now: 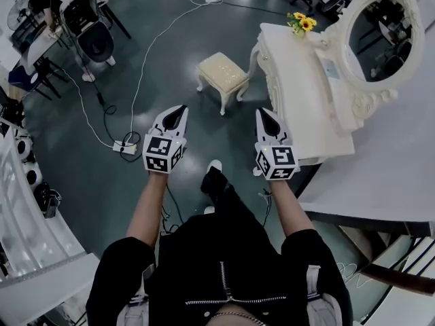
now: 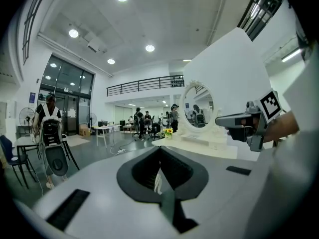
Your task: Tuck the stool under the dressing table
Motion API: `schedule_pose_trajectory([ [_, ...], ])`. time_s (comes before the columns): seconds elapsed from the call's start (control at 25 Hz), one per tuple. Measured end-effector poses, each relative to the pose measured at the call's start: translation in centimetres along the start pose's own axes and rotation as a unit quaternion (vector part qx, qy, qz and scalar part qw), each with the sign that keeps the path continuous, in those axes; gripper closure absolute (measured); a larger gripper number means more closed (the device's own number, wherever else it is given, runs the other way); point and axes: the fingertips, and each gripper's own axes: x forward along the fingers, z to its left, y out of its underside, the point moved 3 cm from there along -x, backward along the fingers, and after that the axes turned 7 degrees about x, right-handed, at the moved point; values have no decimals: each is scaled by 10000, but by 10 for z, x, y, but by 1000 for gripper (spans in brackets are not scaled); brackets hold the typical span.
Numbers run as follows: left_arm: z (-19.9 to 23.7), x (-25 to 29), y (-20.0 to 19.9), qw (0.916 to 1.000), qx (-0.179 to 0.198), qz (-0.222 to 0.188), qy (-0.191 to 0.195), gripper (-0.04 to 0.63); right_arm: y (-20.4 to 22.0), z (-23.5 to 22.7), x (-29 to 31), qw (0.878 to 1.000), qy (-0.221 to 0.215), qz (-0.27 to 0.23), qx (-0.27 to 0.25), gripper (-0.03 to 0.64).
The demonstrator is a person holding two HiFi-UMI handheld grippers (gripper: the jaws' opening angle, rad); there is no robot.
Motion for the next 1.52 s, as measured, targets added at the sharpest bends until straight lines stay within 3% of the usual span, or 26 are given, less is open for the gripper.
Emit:
schedule_pose_trajectory([
  [0.56,65,78,-1,9999,26,145,-44,574,2,-27,107,9997,-171,89,171,614],
  [1.12,141,207,-7,9993,38,258,273,574,-4,-82,238,9993,-43,281,230,614],
  [1.52,184,262,-1,9990,-96,234,371,574,-10,-98,297,9994,55,291,164,614],
])
